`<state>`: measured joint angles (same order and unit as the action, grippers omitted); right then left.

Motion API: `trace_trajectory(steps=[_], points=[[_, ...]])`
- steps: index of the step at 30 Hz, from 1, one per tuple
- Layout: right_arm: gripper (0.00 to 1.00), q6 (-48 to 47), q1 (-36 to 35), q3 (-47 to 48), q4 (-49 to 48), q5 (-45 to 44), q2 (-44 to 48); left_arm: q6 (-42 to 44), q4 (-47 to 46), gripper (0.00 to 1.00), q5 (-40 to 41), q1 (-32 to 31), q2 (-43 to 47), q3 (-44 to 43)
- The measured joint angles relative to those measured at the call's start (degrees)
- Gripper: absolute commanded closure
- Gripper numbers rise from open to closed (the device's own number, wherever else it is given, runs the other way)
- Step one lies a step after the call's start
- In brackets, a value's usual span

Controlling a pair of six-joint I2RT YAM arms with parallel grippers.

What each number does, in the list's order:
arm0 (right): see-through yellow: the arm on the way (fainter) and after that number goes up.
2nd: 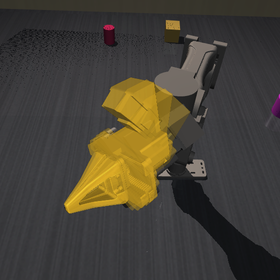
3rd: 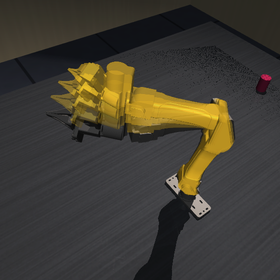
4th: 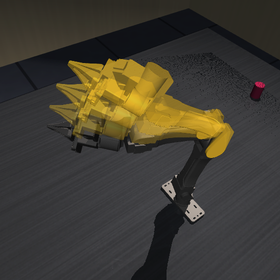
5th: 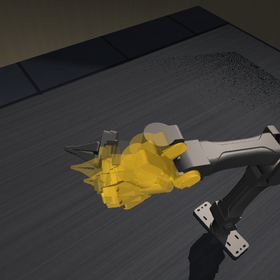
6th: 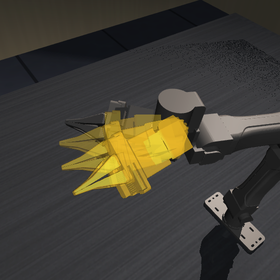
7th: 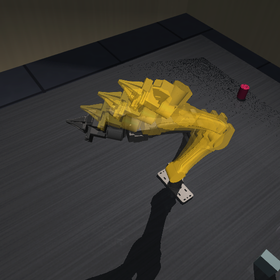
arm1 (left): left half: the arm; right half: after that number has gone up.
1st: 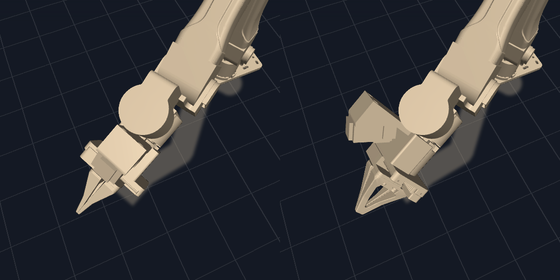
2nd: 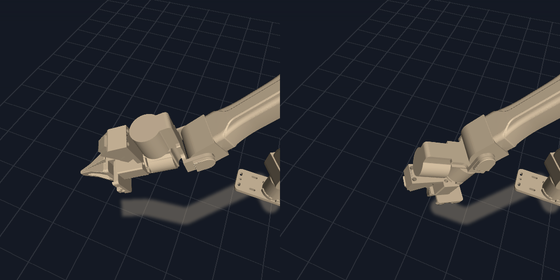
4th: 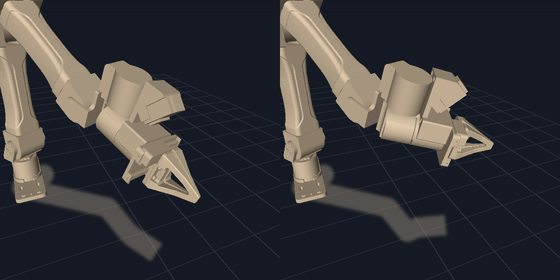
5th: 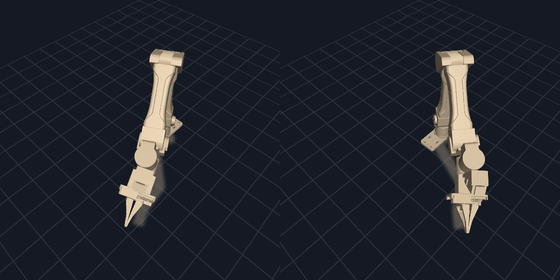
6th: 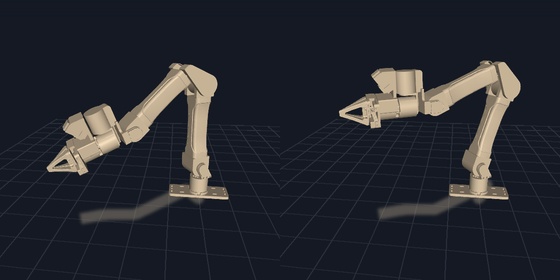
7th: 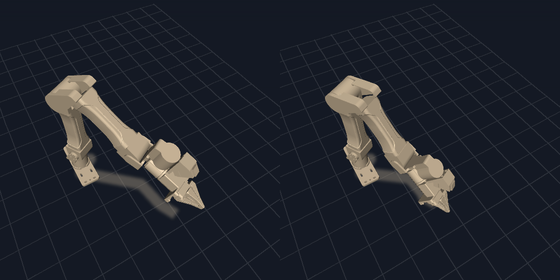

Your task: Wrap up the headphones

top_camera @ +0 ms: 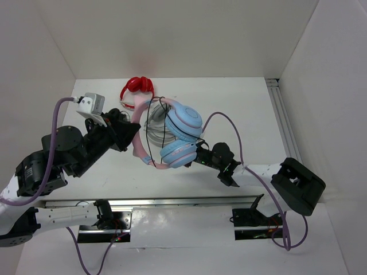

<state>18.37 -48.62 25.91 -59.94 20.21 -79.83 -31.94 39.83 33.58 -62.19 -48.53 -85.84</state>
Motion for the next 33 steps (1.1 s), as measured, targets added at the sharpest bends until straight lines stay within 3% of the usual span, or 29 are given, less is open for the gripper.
trace_trajectory(steps=[6, 12, 23, 27, 33], points=[[0.98, -0.9, -1.0, 0.5, 2.5, -0.1, 0.5, -0.1, 0.1, 1.0, 1.7, 0.0, 0.0, 0.0], [0.98, -4.1, -7.3, 1.0, 12.3, -3.0, 5.7, -3.1, 2.2, 1.0, 10.4, 0.0, -0.1, 0.0], [1.0, -6.1, -23.8, -4.2, 21.9, -21.6, 23.8, -10.6, 5.6, 1.0, 27.1, 0.1, -6.3, 0.0], [1.0, -7.0, -28.6, -3.0, 26.9, -28.4, 25.6, -12.1, 6.6, 1.0, 29.6, 1.2, -11.5, 0.0], [1.0, -9.0, -34.9, 3.2, 37.3, -37.0, 24.8, -12.6, 8.6, 1.0, 29.3, 8.3, -17.3, 1.3]])
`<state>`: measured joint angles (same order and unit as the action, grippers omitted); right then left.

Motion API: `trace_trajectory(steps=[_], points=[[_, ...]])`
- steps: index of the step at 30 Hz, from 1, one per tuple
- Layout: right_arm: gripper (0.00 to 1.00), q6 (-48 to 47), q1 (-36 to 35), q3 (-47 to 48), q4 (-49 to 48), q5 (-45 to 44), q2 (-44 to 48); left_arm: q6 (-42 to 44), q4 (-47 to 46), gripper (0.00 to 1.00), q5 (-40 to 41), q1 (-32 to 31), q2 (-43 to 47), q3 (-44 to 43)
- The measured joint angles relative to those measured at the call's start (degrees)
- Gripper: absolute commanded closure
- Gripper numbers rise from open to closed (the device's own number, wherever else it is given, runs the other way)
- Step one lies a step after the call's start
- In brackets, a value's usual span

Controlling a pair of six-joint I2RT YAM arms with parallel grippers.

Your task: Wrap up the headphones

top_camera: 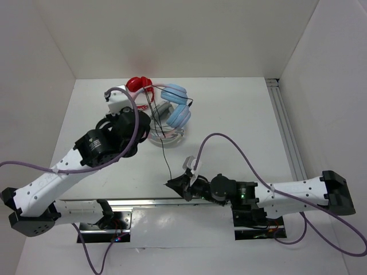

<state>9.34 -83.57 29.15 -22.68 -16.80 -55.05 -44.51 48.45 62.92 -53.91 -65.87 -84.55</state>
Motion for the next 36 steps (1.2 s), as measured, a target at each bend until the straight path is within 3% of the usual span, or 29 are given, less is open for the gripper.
trace_trajectory(steps=[5, 10, 24, 30, 36], points=[[1.0, -2.0, -4.4, 9.0, 10.4, -7.0, -3.1, 2.0, 0.6, 1.0, -1.6, 4.1, -0.9, 3.4], [1.0, -5.0, -6.9, 17.7, 21.1, -12.0, -6.3, 7.6, 0.0, 1.0, -5.3, 4.4, -4.4, 4.5], [1.0, -12.0, -13.0, 35.9, 48.9, -22.6, -13.2, 29.4, 0.7, 1.0, -24.4, -3.9, -4.1, 9.8], [1.0, -11.7, -19.4, 39.8, 59.9, -30.7, -18.2, 32.4, 3.9, 1.0, -29.7, -9.6, -3.3, 11.4], [1.0, -10.1, -20.9, 41.8, 68.0, -34.8, -18.7, 32.6, 5.3, 1.0, -35.5, -10.1, 0.8, 14.9]])
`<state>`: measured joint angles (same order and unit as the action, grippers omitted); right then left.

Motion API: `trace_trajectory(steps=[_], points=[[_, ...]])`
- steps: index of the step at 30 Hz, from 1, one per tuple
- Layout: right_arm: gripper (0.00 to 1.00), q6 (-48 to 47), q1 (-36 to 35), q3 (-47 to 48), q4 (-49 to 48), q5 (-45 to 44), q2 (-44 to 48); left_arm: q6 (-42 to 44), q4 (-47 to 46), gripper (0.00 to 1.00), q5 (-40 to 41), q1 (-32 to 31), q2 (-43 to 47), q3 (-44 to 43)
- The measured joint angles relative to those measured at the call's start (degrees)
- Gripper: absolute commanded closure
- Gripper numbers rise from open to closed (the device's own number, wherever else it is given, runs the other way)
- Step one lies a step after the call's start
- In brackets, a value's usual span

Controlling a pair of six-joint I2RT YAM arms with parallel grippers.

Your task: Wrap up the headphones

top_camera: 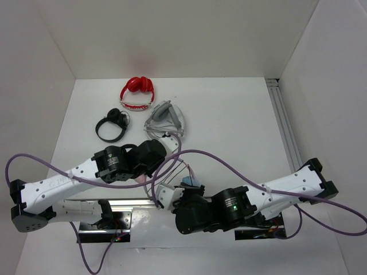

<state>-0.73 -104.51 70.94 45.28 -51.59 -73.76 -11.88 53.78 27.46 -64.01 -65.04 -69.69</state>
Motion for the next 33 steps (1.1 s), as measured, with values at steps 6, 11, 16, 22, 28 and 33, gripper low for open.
trace_trajectory(steps=[6, 11, 16, 22, 28, 33], points=[[1.0, 0.1, -0.1, 1.9, 3.7, -2.4, 0.4, 1.6, -0.2, 1.0, -7.5, -0.3, 2.4, 0.1], [1.0, -1.2, -0.2, 1.9, 4.2, -3.3, 1.3, 2.7, -0.9, 1.0, -11.9, -1.6, 1.0, 0.1], [1.0, -1.7, -0.3, 1.9, 4.3, -2.8, 4.1, 3.1, -1.5, 1.0, -14.7, -2.2, -0.4, 0.1], [1.0, -1.5, -0.3, 1.0, 4.4, -1.5, 6.7, 3.2, -1.9, 1.0, -15.6, -2.2, -0.3, -0.2], [1.0, -0.8, -0.3, -0.6, 4.4, -1.1, 7.8, 4.2, -1.3, 1.0, -15.8, -2.2, -0.1, -1.3], [1.0, 0.6, -0.3, -1.2, 4.6, -1.1, 8.6, 4.3, -0.8, 1.0, -16.4, -2.2, 0.1, -2.3]])
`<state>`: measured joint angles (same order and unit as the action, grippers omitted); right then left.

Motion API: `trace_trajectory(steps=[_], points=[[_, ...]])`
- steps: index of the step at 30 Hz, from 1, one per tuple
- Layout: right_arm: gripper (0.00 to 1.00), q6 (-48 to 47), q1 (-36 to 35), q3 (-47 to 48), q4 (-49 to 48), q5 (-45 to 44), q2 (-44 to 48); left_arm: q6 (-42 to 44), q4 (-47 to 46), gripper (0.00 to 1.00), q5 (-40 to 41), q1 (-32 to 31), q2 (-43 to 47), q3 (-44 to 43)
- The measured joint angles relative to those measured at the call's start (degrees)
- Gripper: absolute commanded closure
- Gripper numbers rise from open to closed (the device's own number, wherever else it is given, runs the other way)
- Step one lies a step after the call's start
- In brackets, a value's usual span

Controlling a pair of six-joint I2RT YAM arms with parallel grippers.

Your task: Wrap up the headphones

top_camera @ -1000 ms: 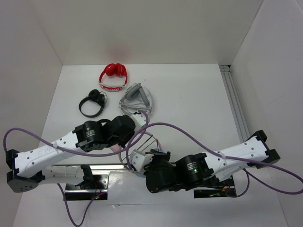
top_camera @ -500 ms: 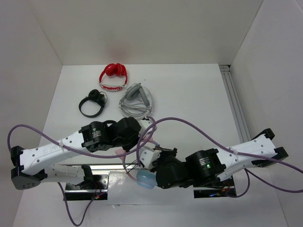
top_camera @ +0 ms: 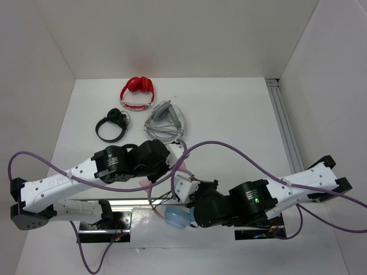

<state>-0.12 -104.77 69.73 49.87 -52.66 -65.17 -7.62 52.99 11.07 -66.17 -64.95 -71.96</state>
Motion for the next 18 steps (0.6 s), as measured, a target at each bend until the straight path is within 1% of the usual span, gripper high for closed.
trace_trajectory(steps=[7, 13, 14, 18], points=[[1.0, 2.7, 0.0, 0.0, 2.4, -0.9, 0.1, 0.0, 0.6, 1.0, -0.9, 0.0, 0.8, -1.2], [1.0, 5.3, -0.1, 0.0, 4.4, -3.9, -1.0, -0.1, 0.7, 1.0, -0.9, 0.0, 0.9, -1.4], [0.98, 5.6, -0.1, 0.0, 4.7, -4.3, -1.4, -0.1, 0.7, 1.0, -0.9, 0.0, 0.9, -1.4], [0.97, 6.4, -0.2, 0.0, 5.2, -5.9, -1.9, -0.1, 0.7, 1.0, -0.9, 0.0, 0.9, -1.4]])
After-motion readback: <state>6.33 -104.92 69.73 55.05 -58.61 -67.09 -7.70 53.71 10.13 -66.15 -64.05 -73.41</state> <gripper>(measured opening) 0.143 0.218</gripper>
